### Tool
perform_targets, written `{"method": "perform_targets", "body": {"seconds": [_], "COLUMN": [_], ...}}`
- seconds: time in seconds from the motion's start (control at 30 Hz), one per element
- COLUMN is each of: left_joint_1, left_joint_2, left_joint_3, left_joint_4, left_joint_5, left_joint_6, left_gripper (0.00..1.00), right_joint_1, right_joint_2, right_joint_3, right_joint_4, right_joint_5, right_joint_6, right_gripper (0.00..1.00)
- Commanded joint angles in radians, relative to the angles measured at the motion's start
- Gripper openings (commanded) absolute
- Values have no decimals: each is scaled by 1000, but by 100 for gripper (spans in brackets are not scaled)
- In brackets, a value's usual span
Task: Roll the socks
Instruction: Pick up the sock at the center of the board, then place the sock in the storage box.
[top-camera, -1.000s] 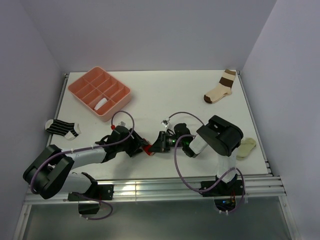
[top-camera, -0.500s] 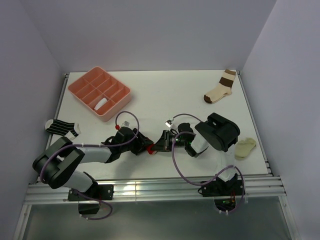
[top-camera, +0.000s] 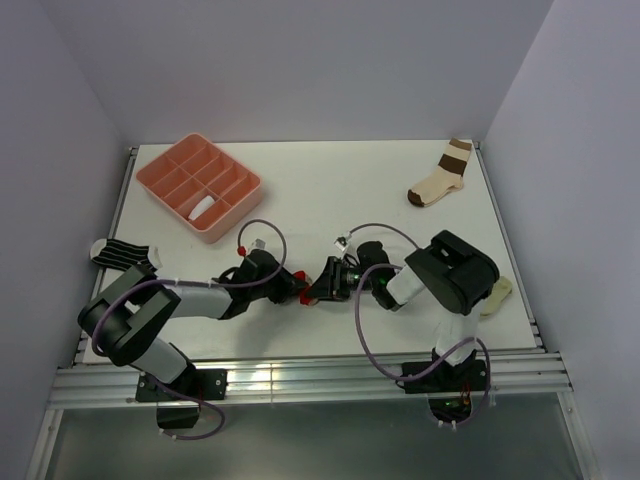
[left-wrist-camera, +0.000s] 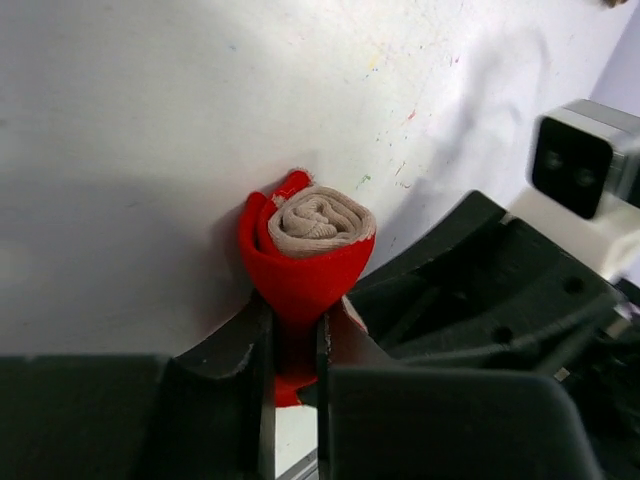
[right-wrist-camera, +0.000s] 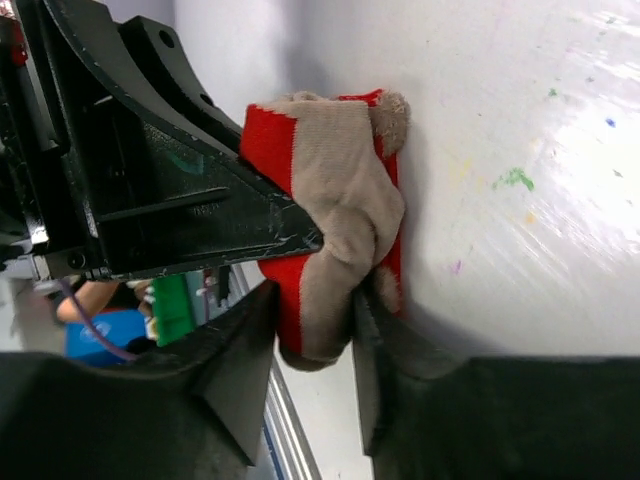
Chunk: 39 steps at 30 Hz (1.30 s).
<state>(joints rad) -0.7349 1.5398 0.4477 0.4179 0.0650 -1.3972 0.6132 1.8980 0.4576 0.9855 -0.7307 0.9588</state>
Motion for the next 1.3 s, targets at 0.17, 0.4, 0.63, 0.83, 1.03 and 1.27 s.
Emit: {"method": "perform_targets", "body": {"seconds": [0.17,0.4,0.63,0.83,1.03,1.27], "left_joint_1": [-20,12,141,362,500,592], "left_joint_2": [2,-1,63,167,365,545], "left_joint_3": [236,558,941,1170,1414,1550], "left_joint_4": [-460,-685,-889,-924,-995,-1082], "left_joint_5": [-203,-278,-283,-165,-93,-99], "left_joint_6": [217,486,849,1122,1346,1520], "left_gripper": [0,0,0,0,0,0], "right_joint_1": [20,20,20,17,16,11], "right_joint_2": [-371,-678,-902,-932,-919,-864], "right_joint_3": [36,75,165,228,273,329], "right_joint_4": [-617,-901,-1085,-1151,-1193,-1231], "right_joint_5": [222,410,560,628,668,708], "right_joint_6": [-322,-439,-508,-538,-560,-568], "right_gripper": [51,61,65,66,68,69]}}
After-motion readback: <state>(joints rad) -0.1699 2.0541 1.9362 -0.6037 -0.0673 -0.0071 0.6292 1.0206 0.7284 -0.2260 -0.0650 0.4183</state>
